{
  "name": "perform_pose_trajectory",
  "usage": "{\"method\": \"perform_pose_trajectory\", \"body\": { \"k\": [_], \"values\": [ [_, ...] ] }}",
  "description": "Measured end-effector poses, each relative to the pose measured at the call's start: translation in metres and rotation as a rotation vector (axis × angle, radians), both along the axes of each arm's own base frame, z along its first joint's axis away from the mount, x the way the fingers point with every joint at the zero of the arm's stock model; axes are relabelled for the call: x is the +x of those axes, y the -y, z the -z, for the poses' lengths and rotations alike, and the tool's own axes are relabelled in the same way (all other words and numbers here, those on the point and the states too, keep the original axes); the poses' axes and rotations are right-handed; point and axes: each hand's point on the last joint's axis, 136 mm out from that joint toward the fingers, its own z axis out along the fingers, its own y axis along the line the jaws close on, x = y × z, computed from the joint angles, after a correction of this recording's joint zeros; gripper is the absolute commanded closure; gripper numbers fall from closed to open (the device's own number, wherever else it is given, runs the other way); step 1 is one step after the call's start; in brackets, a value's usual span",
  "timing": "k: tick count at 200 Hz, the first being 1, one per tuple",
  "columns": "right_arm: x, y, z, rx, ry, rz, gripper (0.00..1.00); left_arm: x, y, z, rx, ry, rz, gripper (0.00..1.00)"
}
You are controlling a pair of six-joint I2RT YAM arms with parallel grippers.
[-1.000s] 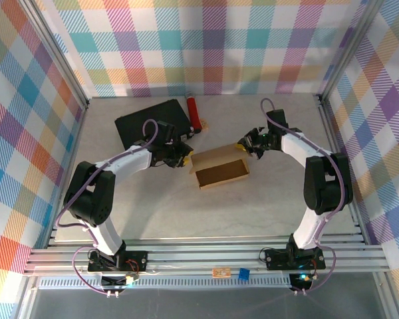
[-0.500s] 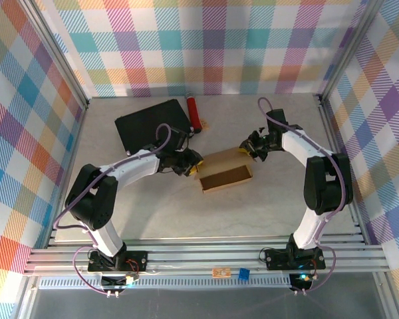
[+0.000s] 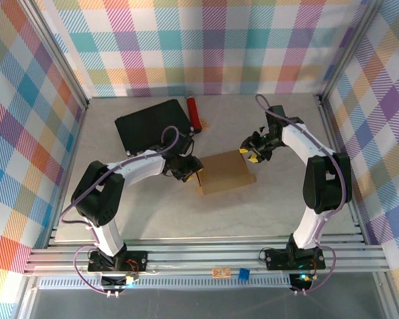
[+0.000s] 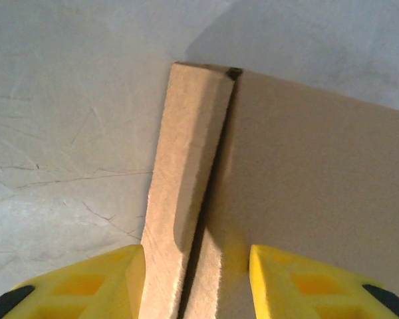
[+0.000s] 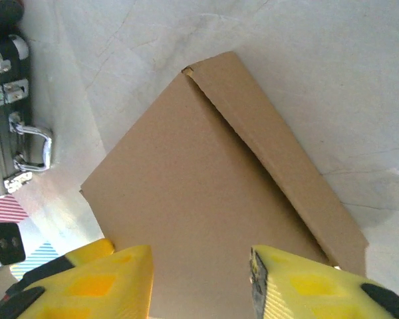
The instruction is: Fold the paper box
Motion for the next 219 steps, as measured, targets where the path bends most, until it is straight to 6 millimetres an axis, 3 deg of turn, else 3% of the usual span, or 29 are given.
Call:
{"method": "perform_pose_trajectory", "body": {
  "k": [60,99,127,182,219],
  "values": [
    [-0.011,0.009,0.008,-0.053,0.019,-0.081,0.36,-0.004,-0.002,0.013,0.021,0.016,0.026,0.66],
    [-0.022,0.011,0.029,0.002,0.054,-0.169,0.33,0.002,0.001,0.011,0.015,0.081,0.065,0.77],
    [-0.013,0.013,0.033,0.054,0.098,-0.203,0.31,0.004,-0.002,0.011,0.005,0.129,0.096,0.84],
    [-0.010,0.010,0.059,0.140,0.079,-0.257,0.29,0.011,-0.009,0.012,-0.052,0.157,0.125,0.86],
    [-0.003,-0.004,0.055,0.247,0.118,-0.273,0.28,0.014,-0.014,0.012,-0.066,0.165,0.142,0.90]
  ]
}}
